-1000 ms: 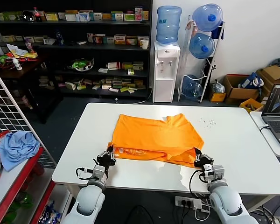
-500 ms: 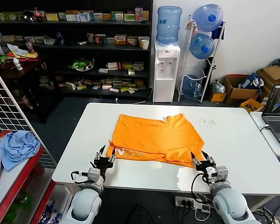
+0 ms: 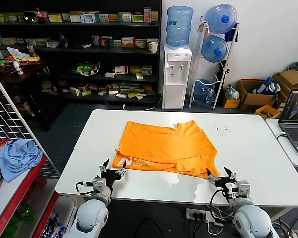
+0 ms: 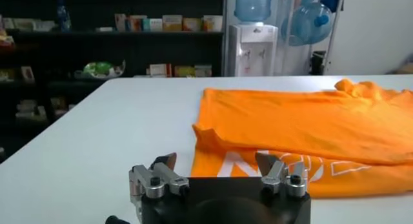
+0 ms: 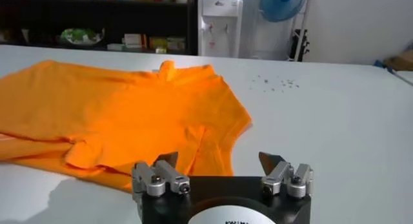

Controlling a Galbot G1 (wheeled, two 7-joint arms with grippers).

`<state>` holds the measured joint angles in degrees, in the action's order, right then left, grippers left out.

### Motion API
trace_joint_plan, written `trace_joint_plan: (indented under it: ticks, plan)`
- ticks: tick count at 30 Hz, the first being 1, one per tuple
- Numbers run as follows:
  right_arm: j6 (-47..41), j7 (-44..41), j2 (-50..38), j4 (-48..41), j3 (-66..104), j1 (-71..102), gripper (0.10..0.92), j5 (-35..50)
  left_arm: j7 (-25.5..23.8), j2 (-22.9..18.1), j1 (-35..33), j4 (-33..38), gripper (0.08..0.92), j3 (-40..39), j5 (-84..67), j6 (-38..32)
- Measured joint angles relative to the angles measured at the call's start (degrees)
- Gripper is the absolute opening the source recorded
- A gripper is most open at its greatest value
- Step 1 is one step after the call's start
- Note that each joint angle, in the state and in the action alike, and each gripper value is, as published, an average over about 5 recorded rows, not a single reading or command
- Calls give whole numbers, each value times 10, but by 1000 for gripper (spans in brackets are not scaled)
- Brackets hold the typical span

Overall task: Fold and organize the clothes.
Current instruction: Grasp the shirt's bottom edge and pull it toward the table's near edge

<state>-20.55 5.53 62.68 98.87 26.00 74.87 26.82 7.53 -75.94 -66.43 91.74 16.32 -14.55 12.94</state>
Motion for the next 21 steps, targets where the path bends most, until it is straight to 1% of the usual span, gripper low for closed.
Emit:
trace_joint_plan:
  ticks: [3,9,18,21]
  plan:
    - [-3,-1,0,-7,-3,0,611,0,0,1,4,-9,723,0,-3,2]
    - [-11,-1,0,-15,-8,1,437,1,-2,2,6,-22,550,2,-7,8]
    - [-19,4,-4,-11,-8,8,182,0,-3,10,-3,-20,290,7,-12,8]
    - [-25,6,-9,-4,-7,13,133,1,0,15,-9,-13,204,10,-13,8]
